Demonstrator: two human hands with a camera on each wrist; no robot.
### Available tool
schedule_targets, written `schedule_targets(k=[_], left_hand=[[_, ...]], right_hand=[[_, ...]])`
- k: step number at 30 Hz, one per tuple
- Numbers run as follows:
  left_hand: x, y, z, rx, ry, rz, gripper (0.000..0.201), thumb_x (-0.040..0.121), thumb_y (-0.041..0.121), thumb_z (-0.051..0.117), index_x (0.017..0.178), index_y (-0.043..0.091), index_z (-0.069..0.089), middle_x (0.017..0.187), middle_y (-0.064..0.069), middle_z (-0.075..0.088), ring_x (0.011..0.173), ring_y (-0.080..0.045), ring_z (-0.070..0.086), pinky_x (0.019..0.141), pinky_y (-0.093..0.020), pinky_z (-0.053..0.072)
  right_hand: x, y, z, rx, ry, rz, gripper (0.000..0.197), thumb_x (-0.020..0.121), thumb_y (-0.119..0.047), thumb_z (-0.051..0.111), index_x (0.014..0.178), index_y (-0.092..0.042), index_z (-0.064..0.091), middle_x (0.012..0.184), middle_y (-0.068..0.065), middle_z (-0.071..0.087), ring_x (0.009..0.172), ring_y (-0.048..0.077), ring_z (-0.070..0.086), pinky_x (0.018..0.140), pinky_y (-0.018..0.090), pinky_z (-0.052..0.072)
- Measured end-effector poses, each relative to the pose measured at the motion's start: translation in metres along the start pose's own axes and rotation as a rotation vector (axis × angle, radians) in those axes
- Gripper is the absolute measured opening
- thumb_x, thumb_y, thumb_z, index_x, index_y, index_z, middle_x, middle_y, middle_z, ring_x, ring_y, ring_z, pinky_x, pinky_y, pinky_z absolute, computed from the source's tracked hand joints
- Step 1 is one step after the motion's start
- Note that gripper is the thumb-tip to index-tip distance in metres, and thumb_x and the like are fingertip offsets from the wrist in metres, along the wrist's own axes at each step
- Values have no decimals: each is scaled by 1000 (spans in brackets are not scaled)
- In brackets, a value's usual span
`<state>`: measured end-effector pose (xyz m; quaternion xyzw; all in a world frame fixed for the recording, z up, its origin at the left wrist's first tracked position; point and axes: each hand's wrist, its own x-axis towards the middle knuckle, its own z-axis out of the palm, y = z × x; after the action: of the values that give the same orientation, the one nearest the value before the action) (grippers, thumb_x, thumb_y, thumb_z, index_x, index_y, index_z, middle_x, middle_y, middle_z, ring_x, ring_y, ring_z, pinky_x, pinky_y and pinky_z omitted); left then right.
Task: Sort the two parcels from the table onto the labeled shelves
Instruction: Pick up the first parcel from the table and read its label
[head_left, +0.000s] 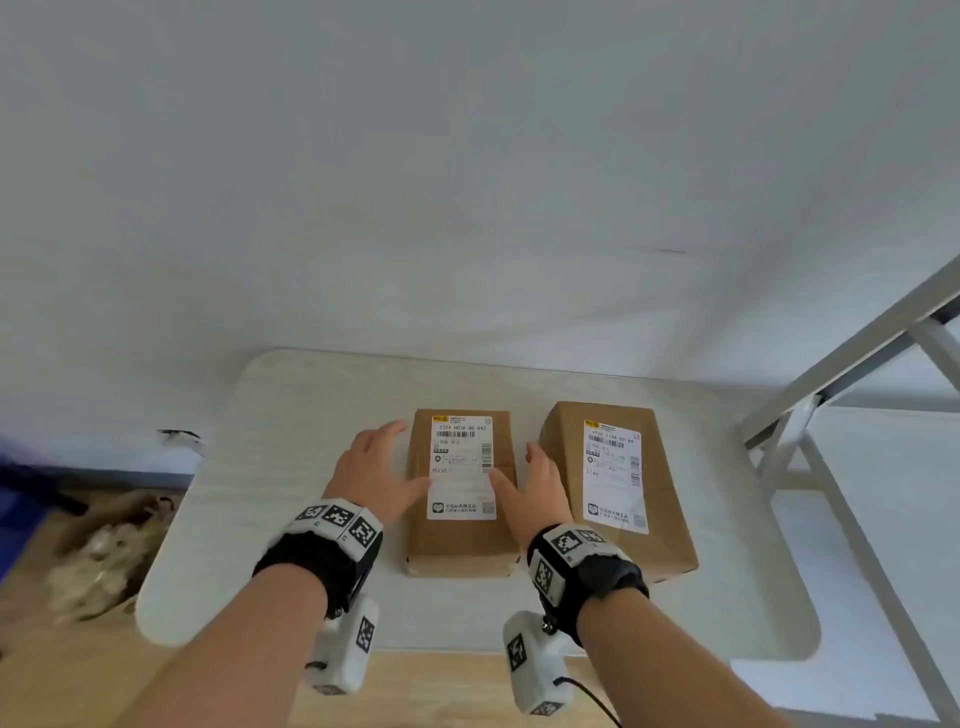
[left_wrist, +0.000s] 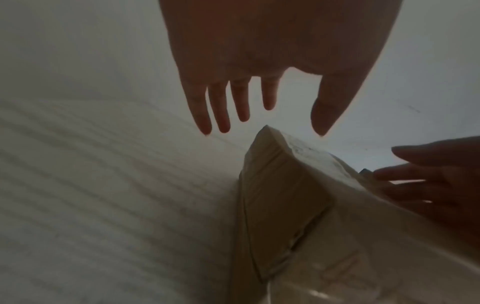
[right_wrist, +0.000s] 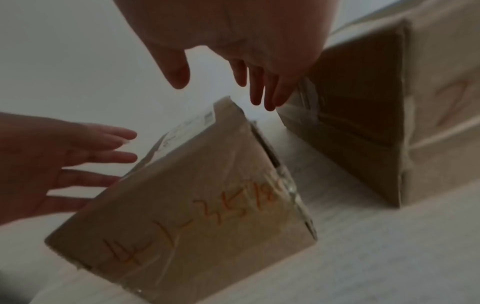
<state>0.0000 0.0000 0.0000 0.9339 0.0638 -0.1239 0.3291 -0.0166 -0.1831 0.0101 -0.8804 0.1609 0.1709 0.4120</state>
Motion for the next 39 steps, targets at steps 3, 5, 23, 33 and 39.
schedule_targets(k=[3, 5, 23, 33, 39], left_hand=[[2, -6, 10, -95, -62, -53, 77, 72, 31, 73, 137, 27, 32, 140, -12, 39, 123, -28, 45, 105, -42, 38], [2, -10, 16, -174, -91, -63, 77, 72, 26, 74, 137, 28, 33, 139, -12, 40, 122, -27, 46, 103, -42, 39], [6, 1, 3, -444, -108, -15, 77, 76, 14, 71, 136, 41, 30, 134, -6, 46, 91, -23, 65, 83, -46, 55], [-10, 76, -86, -485, 73, 216, 76, 77, 15, 71, 134, 45, 30, 134, -2, 46, 94, -16, 62, 83, -44, 56], [-35, 138, -150, -450, 202, 390, 73, 79, 16, 69, 135, 42, 30, 133, -2, 46, 94, -12, 59, 82, -39, 55]], right_hand=[[6, 6, 6, 78, -9, 55, 68, 92, -34, 50, 148, -19, 15, 155, 5, 25, 139, 23, 31, 110, 39, 33], [10, 10, 10, 143, -31, 82, 65, 93, -29, 49, 148, -21, 16, 153, 6, 29, 136, 23, 36, 108, 39, 36], [14, -3, 1, 370, -27, 31, 57, 90, -10, 48, 138, -37, 32, 128, 5, 60, 94, 21, 65, 84, 41, 56], [-14, -81, -76, 481, 86, -235, 51, 86, -12, 53, 123, -46, 43, 115, 3, 63, 98, 21, 66, 85, 47, 57], [-50, -133, -137, 520, 146, -450, 50, 89, -9, 50, 129, -38, 41, 116, 3, 62, 92, 7, 61, 69, 22, 51]])
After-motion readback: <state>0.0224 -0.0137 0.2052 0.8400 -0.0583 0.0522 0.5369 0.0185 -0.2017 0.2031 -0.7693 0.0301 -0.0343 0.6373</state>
